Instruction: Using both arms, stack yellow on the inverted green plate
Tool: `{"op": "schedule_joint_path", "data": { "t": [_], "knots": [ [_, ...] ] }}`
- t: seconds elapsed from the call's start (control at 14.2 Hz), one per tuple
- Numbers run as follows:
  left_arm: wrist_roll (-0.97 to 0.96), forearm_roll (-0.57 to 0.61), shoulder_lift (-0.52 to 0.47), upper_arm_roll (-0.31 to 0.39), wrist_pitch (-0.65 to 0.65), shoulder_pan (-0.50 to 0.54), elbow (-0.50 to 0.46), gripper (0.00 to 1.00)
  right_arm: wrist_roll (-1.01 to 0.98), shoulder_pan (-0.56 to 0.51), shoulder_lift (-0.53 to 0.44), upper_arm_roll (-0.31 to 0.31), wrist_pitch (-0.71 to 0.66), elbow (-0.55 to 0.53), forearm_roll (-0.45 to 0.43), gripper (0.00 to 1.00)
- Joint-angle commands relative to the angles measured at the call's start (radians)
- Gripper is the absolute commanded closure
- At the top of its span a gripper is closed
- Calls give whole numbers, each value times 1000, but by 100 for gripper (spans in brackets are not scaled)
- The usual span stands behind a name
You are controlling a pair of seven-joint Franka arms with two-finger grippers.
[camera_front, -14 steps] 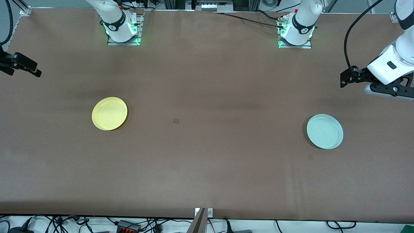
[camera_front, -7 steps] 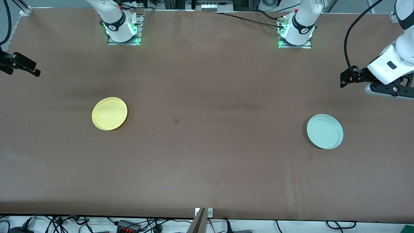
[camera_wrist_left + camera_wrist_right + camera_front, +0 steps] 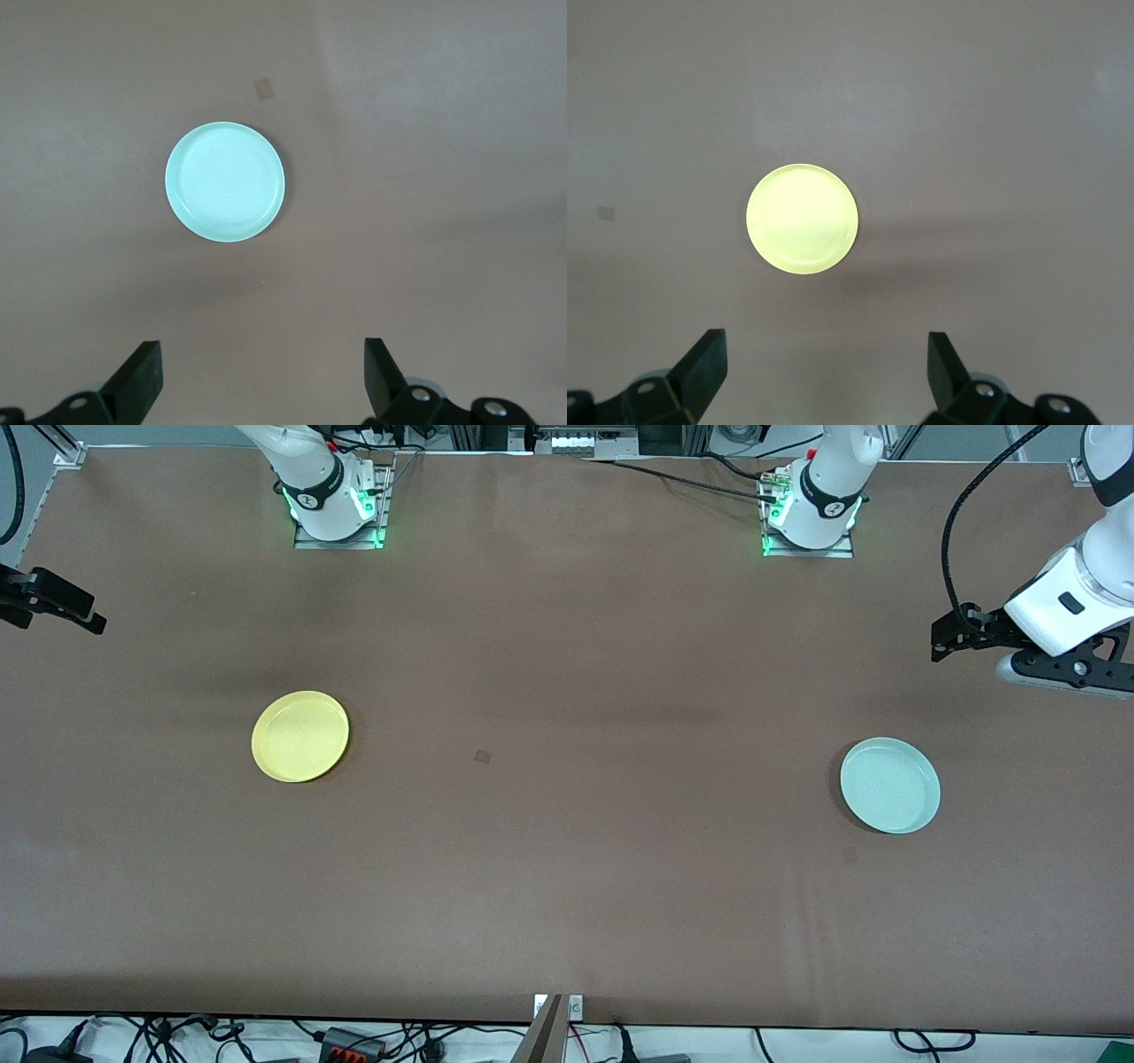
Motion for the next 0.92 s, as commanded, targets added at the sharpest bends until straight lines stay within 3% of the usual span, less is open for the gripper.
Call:
{"op": "schedule_joint_path", "data": {
  "t": [0.0,0.21,0.49,0.85],
  "knots": [
    [-8,11,74,1,-34,4,93,0,-19,-12,-7,9,-11,-3,5,0],
    [0,14,194,11,-36,23,176,0,-19,-9,-7,10,-11,-5,4,0],
    [1,24,277,14,-7,89,182,0,-19,-9,-7,10,-9,-5,5,0],
    [85,24,406,12,120,191,162,0,-19,-9,-1,10,-5,-5,5,0]
  ]
}}
